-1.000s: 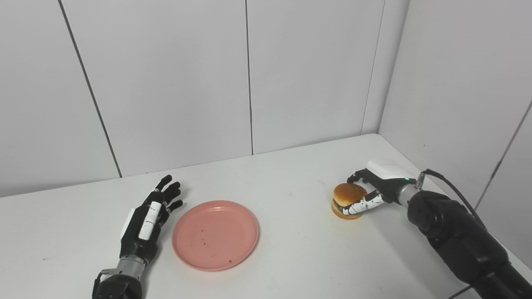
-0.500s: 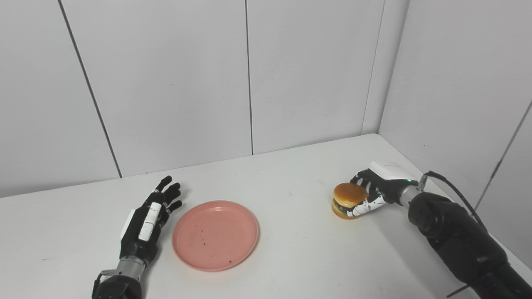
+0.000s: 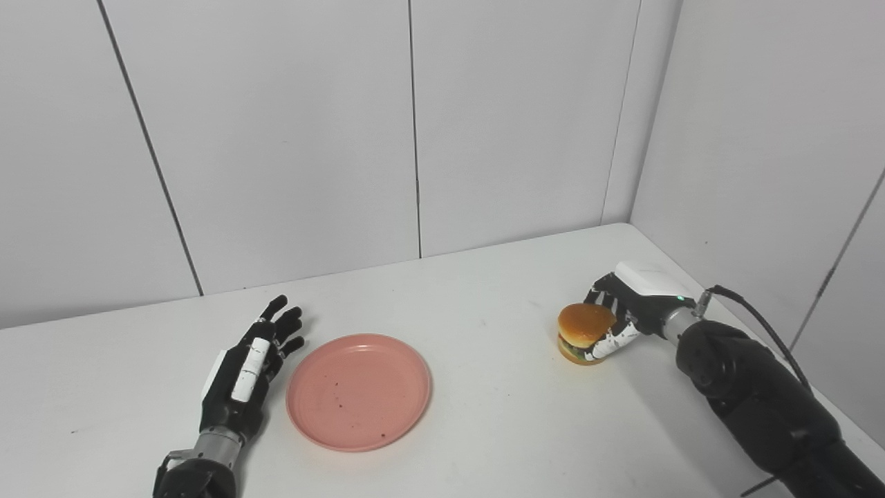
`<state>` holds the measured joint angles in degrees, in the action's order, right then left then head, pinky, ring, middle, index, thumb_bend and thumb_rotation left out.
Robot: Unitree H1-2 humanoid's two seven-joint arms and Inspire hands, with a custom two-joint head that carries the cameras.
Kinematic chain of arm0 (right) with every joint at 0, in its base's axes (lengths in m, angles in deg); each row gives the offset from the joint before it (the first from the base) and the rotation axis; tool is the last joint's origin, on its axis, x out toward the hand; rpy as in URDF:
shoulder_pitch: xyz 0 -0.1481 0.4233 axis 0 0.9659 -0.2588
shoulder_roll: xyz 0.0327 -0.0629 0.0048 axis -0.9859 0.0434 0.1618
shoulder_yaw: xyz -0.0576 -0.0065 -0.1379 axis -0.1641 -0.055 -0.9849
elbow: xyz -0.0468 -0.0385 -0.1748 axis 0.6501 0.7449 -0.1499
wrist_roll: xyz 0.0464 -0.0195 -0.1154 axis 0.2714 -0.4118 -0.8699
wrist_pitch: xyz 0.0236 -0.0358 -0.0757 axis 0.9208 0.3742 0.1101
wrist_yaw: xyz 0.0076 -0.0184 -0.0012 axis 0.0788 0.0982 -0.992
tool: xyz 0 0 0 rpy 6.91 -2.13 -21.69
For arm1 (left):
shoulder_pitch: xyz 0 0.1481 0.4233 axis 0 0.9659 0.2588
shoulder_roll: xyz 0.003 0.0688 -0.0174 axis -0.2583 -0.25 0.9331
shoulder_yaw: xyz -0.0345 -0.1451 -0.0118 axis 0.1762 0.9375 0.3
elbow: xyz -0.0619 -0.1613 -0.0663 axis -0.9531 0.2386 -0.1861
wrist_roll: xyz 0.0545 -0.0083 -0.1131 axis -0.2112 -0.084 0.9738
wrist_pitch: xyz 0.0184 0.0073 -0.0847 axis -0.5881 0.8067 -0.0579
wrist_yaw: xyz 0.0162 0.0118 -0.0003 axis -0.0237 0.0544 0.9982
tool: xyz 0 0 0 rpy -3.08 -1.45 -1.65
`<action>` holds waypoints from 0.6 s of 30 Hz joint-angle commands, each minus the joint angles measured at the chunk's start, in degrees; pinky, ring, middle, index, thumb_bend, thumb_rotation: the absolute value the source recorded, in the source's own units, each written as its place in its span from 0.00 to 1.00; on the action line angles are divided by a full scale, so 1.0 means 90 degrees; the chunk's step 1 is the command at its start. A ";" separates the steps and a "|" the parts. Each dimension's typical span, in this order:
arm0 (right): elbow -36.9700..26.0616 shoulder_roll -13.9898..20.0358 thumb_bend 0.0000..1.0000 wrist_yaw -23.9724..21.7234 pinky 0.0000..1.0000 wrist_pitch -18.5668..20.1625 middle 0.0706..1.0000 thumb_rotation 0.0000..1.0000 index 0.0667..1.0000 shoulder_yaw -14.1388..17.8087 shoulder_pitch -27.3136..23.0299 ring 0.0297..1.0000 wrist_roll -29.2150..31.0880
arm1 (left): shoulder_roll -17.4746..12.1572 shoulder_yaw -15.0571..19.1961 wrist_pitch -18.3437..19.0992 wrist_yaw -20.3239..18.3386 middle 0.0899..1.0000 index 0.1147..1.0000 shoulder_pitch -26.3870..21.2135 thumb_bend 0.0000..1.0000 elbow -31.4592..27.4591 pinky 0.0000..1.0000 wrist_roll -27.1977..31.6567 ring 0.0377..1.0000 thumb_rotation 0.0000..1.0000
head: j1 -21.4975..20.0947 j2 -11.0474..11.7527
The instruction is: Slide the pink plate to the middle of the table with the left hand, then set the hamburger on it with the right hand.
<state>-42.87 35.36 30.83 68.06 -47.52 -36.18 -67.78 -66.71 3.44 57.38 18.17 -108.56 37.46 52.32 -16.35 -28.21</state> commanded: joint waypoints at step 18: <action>-0.1411 0.0086 0.51 -0.0411 0.41 0.0138 0.47 0.17 0.45 0.0343 -0.0263 0.44 0.0483 | 0.0003 -0.0079 -0.0073 0.0030 0.84 0.86 0.0494 0.94 0.0264 0.84 -0.0072 0.89 0.77 | 0.0099 -0.0011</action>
<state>-53.53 35.35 26.70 68.32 -45.75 -35.80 -64.15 -66.79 2.96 57.35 18.42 -108.43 37.33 52.10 -15.56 -28.21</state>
